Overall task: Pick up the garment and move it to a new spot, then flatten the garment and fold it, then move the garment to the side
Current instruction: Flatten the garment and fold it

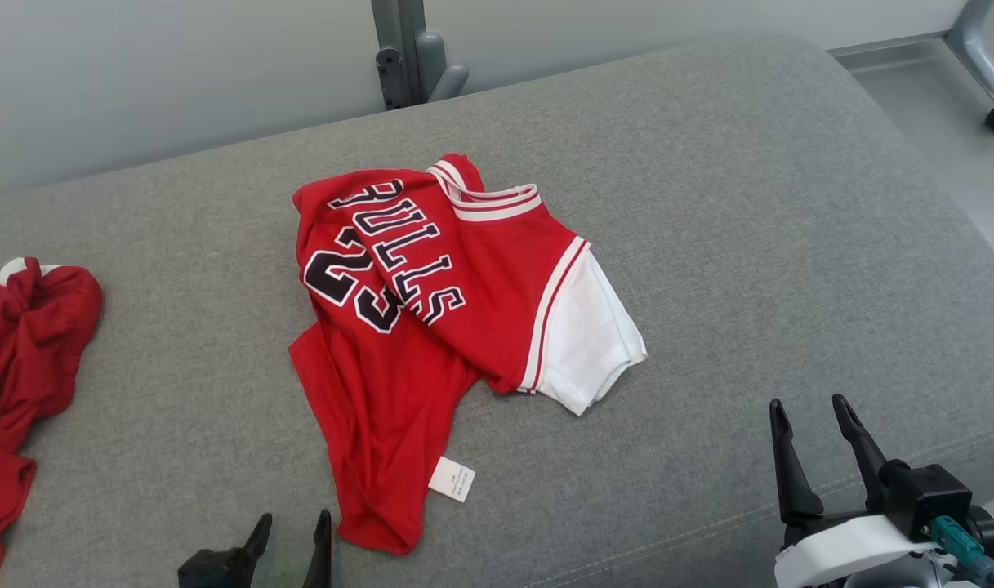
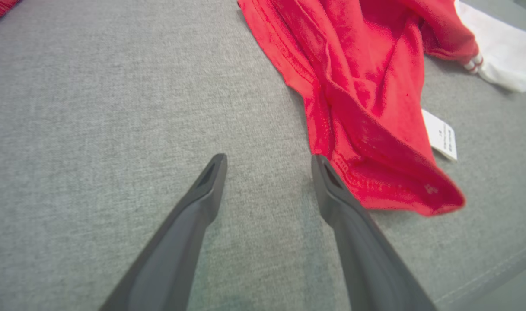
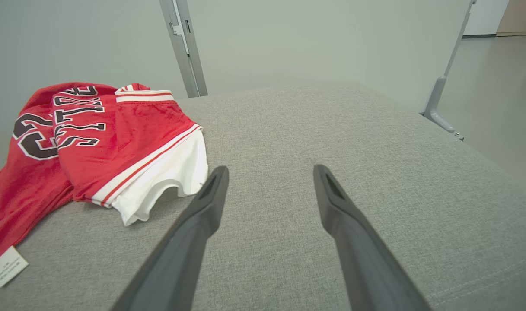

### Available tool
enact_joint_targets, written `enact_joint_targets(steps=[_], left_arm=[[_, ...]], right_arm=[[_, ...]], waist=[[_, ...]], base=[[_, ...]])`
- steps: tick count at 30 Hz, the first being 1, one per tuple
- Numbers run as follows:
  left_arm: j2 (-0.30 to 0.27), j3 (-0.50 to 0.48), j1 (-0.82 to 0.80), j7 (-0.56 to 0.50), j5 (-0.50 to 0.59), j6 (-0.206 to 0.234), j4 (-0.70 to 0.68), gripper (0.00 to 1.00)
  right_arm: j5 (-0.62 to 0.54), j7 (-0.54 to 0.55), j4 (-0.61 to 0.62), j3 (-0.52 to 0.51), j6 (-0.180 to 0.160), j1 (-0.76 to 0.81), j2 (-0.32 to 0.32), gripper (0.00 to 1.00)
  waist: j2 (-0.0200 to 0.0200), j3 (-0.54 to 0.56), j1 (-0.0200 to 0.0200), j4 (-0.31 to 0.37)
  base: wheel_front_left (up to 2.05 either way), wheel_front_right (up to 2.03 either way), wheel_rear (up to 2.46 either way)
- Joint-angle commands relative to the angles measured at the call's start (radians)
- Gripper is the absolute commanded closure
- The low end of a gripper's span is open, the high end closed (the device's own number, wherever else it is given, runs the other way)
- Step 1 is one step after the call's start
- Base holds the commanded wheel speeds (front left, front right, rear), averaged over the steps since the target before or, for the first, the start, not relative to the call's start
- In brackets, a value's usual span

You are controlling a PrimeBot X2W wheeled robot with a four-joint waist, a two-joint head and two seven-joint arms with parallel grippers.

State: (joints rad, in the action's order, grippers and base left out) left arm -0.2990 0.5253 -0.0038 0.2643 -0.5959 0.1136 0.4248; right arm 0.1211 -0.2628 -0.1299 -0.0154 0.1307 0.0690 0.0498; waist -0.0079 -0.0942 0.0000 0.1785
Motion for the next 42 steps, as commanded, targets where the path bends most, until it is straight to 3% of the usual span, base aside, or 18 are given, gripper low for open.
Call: enact_joint_targets(steps=[1, 6, 14, 22, 26, 27, 28, 29, 35, 42], left_arm=[[0.009, -0.031, 0.016, 0.000, -0.001, 0.000, -0.033, 0.00], [0.049, -0.150, 0.009, 0.000, -0.031, -0.025, -0.105, 0.00], [0.116, -0.183, -0.130, -0.079, -0.157, -0.102, -0.020, 0.00], [0.078, -0.155, -0.261, -0.161, -0.127, -0.097, 0.171, 0.00], [0.085, -0.152, -0.293, -0.192, -0.150, -0.135, 0.257, 0.00], [0.080, -0.148, -0.302, -0.197, -0.146, -0.137, 0.277, 0.04], [0.084, -0.147, -0.310, -0.203, -0.152, -0.143, 0.296, 0.58], [0.087, -0.146, -0.317, -0.206, -0.158, -0.153, 0.312, 1.00], [0.063, -0.146, -0.390, -0.152, -0.139, -0.184, 0.354, 1.00], [0.030, -0.163, -0.469, -0.095, -0.118, -0.175, 0.361, 1.00]], right_arm=[[-0.003, -0.003, 0.003, 0.000, 0.000, 0.010, 0.001, 0.00], [-0.011, -0.003, 0.001, 0.005, 0.000, 0.004, 0.002, 0.00], [0.000, -0.003, -0.001, 0.025, 0.000, -0.016, 0.002, 0.00], [0.029, -0.003, -0.001, 0.029, 0.000, -0.035, 0.001, 0.00], [0.036, -0.003, 0.001, 0.028, 0.000, -0.041, 0.001, 0.00], [0.038, -0.003, 0.000, 0.027, 0.000, -0.042, 0.001, 0.00], [0.041, -0.003, 0.000, 0.027, 0.000, -0.045, 0.001, 0.00], [0.043, -0.003, -0.001, 0.026, 0.000, -0.047, 0.001, 0.00], [0.048, -0.003, -0.005, 0.027, 0.000, -0.051, 0.002, 0.00], [0.042, -0.003, -0.006, 0.022, 0.000, -0.052, 0.002, 0.00]], waist=[[0.0079, 0.003, 0.0000, -0.005], [0.0079, 0.007, 0.0000, -0.008], [0.0079, -0.010, 0.0000, 0.033], [0.0079, -0.048, 0.0000, 0.087], [0.0079, -0.059, 0.0000, 0.099], [0.0079, -0.061, 0.0000, 0.100], [0.0079, -0.062, 0.0000, 0.101], [0.0079, -0.063, 0.0000, 0.101], [0.0079, -0.060, 0.0000, 0.099], [0.0079, -0.055, 0.0000, 0.086]], base=[[0.00, 0.00, 0.00], [0.00, 0.00, 0.00], [0.00, 0.00, 0.00], [0.00, 0.00, 0.00], [0.00, 0.00, 0.00], [0.00, 0.00, 0.00], [0.00, 0.00, 0.00], [0.00, 0.00, 0.00], [0.00, 0.00, 0.00], [0.00, 0.00, 0.00]])
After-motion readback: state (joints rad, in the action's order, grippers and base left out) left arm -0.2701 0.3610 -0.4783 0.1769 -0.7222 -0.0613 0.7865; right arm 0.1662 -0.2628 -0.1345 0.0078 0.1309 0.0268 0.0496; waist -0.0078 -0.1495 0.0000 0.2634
